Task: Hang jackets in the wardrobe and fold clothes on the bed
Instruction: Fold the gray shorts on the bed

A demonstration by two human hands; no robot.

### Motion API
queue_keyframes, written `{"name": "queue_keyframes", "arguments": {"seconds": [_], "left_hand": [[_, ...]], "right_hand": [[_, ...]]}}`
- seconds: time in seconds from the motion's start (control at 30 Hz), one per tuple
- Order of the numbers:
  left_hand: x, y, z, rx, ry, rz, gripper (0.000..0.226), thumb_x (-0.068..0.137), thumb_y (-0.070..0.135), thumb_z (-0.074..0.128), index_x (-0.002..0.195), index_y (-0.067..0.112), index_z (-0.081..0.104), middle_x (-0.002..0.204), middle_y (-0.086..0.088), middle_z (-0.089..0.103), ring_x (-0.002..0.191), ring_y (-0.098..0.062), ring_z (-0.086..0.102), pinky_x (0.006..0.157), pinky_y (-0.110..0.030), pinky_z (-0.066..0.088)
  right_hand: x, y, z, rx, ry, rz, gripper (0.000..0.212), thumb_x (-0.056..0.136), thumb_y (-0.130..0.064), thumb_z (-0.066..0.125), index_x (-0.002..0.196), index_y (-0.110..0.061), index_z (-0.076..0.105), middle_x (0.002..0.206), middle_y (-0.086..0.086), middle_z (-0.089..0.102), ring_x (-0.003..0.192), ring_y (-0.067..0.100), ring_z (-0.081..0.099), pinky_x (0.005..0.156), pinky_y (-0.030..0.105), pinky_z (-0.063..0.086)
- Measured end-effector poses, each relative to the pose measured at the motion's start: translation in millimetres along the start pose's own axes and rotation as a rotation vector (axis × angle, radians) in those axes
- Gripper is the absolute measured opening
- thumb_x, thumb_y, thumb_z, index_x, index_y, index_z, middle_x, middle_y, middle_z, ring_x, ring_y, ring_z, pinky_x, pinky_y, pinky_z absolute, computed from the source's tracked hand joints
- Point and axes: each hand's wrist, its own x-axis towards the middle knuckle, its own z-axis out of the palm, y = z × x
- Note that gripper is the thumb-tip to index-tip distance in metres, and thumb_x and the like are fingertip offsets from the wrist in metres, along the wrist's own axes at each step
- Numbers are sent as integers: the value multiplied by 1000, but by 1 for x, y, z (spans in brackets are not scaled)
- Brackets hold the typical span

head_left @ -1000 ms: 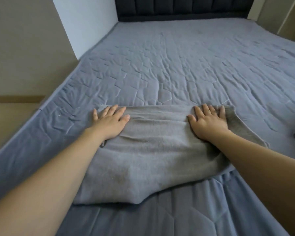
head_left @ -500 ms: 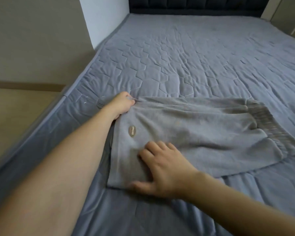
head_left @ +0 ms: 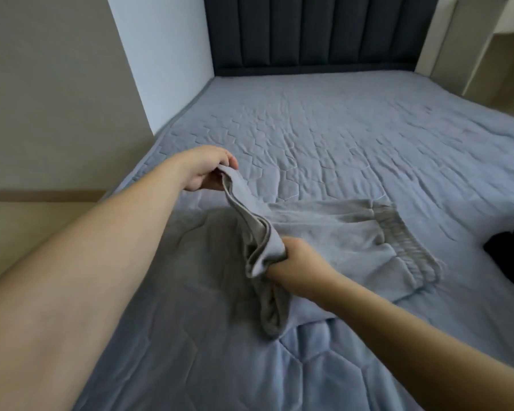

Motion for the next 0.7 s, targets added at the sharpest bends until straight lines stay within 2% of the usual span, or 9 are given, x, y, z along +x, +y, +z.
{"name": "queue_keyframes", "arguments": {"seconds": [0.07, 0.13, 0.2, 0.27, 0.37, 0.47, 0.57, 0.63, 0.7], "left_hand": [[-2, 31, 35, -104, -58, -3, 30, 85, -4, 25, 84, 8, 53, 72, -12, 56, 45, -18, 63, 45, -28, 55], [-4, 56, 82, -83, -136, 39, 36, 80, -10, 21, 87, 4, 53, 71, -15, 62, 53, -25, 67, 52, -35, 60], [0, 70, 137, 160, -205, 121, 40, 80, -17, 23, 86, 1, 57, 71, -17, 65, 55, -24, 68, 55, -35, 59], [7, 76, 188, 491, -297, 156, 29, 87, -15, 33, 88, 0, 58, 75, -17, 65, 56, -23, 66, 52, -32, 56], [21, 74, 243, 1030, -342, 270, 8, 90, 10, 56, 84, 13, 60, 88, -14, 69, 74, -27, 63, 68, -31, 48], [33, 70, 267, 1422, -177, 378, 16, 83, 46, 64, 86, 31, 60, 120, -6, 54, 117, -27, 42, 102, -44, 30], [42, 70, 263, 1343, -202, 381, 22, 80, 53, 68, 87, 35, 60, 125, -4, 37, 122, -25, 30, 109, -43, 28], [47, 71, 254, 1110, -246, 395, 24, 81, 42, 74, 83, 22, 61, 109, -5, 51, 107, -21, 47, 92, -31, 42], [50, 68, 247, 849, -237, 399, 26, 79, 30, 79, 78, 16, 57, 81, -3, 59, 82, -17, 54, 68, -27, 42]], "right_hand": [[-12, 21, -43, 346, -109, 154, 19, 77, 1, 67, 87, -15, 72, 84, 3, 73, 83, 18, 68, 71, 26, 54], [-29, 50, -87, 539, -202, 252, 25, 77, 12, 63, 93, -5, 73, 102, 17, 72, 101, 30, 67, 91, 41, 54], [-49, 82, -128, 658, -366, 296, 31, 76, 11, 61, 104, 0, 69, 114, 24, 65, 107, 34, 62, 100, 45, 49], [-64, 107, -164, 780, -505, 333, 44, 69, 1, 62, 113, -4, 63, 109, 23, 57, 95, 32, 57, 94, 41, 49], [-65, 127, -195, 977, -485, 402, 50, 62, -27, 74, 105, -10, 57, 91, 16, 53, 79, 29, 54, 79, 40, 46], [-53, 110, -181, 513, -403, 474, 61, 70, -63, 69, 104, -13, 60, 83, 5, 62, 70, 20, 61, 65, 31, 49], [-38, 90, -149, 61, -120, 365, 42, 80, -50, 70, 95, -11, 62, 85, 5, 61, 70, 21, 60, 50, 22, 45], [-36, 86, -144, -276, -168, 270, 35, 93, -28, 58, 117, -3, 60, 110, 17, 63, 99, 30, 62, 71, 30, 49], [-40, 86, -154, -367, -250, 310, 38, 94, -19, 55, 127, 0, 52, 127, 20, 57, 114, 35, 58, 82, 32, 49]]}}
